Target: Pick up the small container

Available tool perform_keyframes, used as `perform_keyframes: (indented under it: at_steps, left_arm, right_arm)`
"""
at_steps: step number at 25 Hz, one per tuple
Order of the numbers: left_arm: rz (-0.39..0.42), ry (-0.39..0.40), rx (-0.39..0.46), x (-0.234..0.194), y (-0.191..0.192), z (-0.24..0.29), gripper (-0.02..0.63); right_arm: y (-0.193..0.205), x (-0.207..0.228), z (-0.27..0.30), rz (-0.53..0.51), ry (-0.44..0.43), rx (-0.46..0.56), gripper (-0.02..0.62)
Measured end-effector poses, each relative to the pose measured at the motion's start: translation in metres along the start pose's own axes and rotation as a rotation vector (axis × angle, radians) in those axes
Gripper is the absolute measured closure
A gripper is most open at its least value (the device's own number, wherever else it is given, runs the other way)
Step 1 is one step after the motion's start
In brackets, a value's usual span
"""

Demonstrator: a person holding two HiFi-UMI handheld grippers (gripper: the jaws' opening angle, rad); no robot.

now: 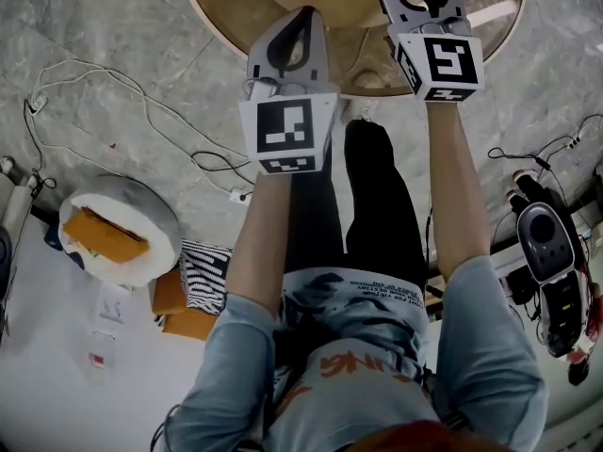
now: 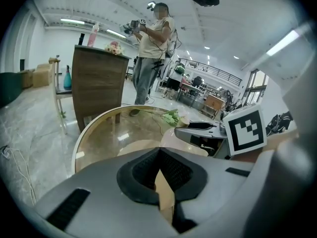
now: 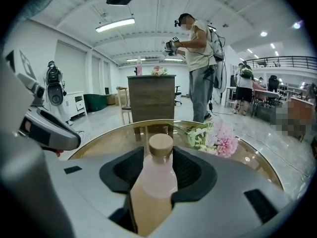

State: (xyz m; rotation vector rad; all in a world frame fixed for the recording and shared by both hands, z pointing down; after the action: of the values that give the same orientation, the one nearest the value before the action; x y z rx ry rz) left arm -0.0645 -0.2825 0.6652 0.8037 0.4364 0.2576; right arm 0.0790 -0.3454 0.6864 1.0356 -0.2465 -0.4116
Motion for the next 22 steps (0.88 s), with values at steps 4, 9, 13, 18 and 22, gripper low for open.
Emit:
perform_keyframes:
  at_steps: [4,9,13,18,22]
  left_arm:
    - [-0.004,0.000,-0.017,-0.003,0.002,0.006,0.583]
    - [-0.015,0.016,-0.030,0.005,0.007,0.017,0.583]
    - [-0.012,0.030,-0.048,0.003,0.010,0.021,0.583]
    - [-0.008,0.027,-0.051,-0.003,0.004,0.023,0.583]
    - [-0.012,0.022,-0.042,-0.004,-0.002,0.026,0.583]
  right_arm:
    - [0.003,0.001,0.009,-0.049,0.005,0.021,0.422]
    - [0.003,0.006,0.008,-0.081,-0.005,0.088,0.417]
    - [-0.004,0.004,0.015,-0.070,-0.003,0.115,0.411]
    - [-0.006,0.007,0.019,-0.070,-0.008,0.072,0.410]
    - [-0.010,0.010,0.022,-0.029,-0.025,0.049,0.431]
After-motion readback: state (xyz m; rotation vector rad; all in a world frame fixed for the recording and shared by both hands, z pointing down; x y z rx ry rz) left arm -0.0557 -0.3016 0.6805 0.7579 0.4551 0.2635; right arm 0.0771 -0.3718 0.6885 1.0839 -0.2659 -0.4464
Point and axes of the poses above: the fingertips, and each gripper's own axes: z forward along the fingers, x to its right, y out of its underside, the point moved 5 cm from there along -z, backward along the fingers
